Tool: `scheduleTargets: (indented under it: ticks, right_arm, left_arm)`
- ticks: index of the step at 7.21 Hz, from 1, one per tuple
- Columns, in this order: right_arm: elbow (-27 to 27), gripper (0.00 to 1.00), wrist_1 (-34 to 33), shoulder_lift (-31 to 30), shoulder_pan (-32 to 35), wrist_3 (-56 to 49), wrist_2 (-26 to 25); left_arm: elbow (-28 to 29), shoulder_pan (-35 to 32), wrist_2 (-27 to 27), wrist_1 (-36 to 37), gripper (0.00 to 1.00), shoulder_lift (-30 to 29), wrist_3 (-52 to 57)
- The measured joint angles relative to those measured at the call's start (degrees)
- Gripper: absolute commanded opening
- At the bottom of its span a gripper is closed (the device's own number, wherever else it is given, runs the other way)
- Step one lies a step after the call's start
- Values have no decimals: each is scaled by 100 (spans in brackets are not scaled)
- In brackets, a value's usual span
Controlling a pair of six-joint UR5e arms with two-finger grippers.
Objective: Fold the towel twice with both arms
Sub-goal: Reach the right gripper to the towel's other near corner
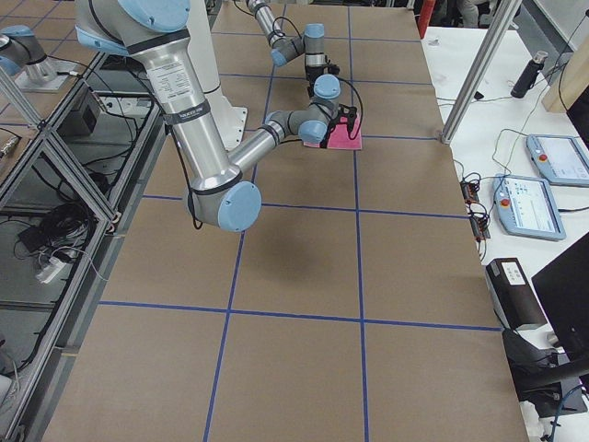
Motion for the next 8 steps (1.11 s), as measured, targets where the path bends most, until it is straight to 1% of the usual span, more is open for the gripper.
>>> scheduleTargets:
  ticks: [2, 4, 6, 8]
  right_arm:
    - [-115, 98, 177, 73, -217, 610, -167]
    - [-117, 98, 209, 118, -437, 1000, -296]
    - [-128, 98, 207, 153, -676, 1127, -559]
    - [-169, 98, 199, 162, -827, 1147, -657]
  left_arm:
    - [2, -2, -4, 0, 0, -6, -6]
    - [2, -3, -4, 0, 0, -7, -8]
    - [8, -3, -6, 0, 0, -7, -9]
    - [10, -3, -7, 0, 0, -7, -9]
